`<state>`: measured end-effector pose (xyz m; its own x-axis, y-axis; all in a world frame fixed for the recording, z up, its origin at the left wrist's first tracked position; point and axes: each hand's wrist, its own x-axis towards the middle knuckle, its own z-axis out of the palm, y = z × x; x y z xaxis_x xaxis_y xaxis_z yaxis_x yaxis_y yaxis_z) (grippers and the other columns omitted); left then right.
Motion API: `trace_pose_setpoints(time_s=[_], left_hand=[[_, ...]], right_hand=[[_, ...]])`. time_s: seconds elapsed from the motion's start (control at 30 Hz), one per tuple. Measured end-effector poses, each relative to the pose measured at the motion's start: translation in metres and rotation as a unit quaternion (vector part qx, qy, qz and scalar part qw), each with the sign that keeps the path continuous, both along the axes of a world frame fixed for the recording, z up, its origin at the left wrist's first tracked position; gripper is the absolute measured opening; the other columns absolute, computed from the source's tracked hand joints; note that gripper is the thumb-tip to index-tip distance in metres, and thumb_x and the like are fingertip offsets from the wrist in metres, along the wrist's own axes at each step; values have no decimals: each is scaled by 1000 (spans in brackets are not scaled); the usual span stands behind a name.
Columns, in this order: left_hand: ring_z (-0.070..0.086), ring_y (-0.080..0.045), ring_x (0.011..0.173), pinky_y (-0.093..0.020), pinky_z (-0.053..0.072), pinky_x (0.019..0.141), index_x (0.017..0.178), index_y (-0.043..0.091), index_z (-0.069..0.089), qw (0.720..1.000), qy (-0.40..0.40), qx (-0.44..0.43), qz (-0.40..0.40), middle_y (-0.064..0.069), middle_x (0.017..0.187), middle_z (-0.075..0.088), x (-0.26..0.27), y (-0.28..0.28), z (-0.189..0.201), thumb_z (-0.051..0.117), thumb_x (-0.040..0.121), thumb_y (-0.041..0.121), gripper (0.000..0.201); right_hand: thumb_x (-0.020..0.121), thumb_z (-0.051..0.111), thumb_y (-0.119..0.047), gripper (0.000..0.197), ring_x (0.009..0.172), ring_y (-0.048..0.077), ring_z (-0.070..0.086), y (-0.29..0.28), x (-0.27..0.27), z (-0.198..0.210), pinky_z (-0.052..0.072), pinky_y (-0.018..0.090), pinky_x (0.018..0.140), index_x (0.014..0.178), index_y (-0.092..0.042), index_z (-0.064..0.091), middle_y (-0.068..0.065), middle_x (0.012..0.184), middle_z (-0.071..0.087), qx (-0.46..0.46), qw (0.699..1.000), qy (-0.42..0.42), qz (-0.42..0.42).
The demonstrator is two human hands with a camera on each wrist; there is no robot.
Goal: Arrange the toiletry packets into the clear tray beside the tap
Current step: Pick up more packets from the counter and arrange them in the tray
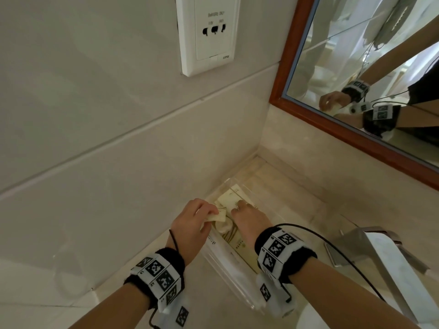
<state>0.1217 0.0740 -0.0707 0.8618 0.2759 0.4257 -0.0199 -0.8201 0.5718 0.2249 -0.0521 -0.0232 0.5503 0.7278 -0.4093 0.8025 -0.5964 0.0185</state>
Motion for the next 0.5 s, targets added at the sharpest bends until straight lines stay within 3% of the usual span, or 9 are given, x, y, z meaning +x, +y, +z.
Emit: trace_pose_setpoints(time_s=[0.1, 0.2, 0.33, 0.43, 0.5], left_hand=[[53, -7, 83, -19, 50, 64, 91, 22, 56, 1000, -1, 6, 4, 0, 88, 62, 1, -2, 6, 47, 77, 16, 17], [54, -7, 83, -22, 53, 62, 91, 23, 54, 1000, 3, 9, 7, -1, 88, 63, 2, -3, 9, 43, 77, 19, 18], [54, -8, 85, -23, 52, 65, 91, 21, 56, 1000, 4, 15, 2, 1, 90, 63, 5, -1, 9, 48, 76, 12, 20], [53, -7, 85, -28, 55, 61, 94, 22, 52, 1000, 3, 23, -5, 5, 94, 59, 10, -1, 12, 62, 70, -8, 40], [48, -6, 83, -30, 56, 53, 93, 22, 48, 999, 16, 38, -16, 10, 95, 50, 15, -5, 17, 65, 67, -12, 45]], right_hand=[[87, 52, 5, 44, 120, 30, 45, -3, -3, 2, 48, 36, 85, 130, -6, 48, 15, 131, 42, 9, 1000, -2, 16], [89, 51, 2, 42, 120, 29, 45, -1, 1, -1, 47, 35, 89, 130, -6, 50, 14, 131, 44, -7, 1000, 14, 13], [95, 44, -2, 42, 126, 30, 44, 1, 5, -2, 43, 35, 99, 137, -5, 46, 15, 136, 44, -33, 998, 55, -3], [92, 47, 0, 40, 120, 29, 50, -8, 4, 0, 49, 38, 97, 131, -6, 53, 12, 132, 47, 2, 998, 66, -16], [91, 46, -2, 36, 115, 29, 54, -18, 4, -2, 51, 39, 93, 126, -6, 55, 10, 128, 48, 28, 997, 72, -25]])
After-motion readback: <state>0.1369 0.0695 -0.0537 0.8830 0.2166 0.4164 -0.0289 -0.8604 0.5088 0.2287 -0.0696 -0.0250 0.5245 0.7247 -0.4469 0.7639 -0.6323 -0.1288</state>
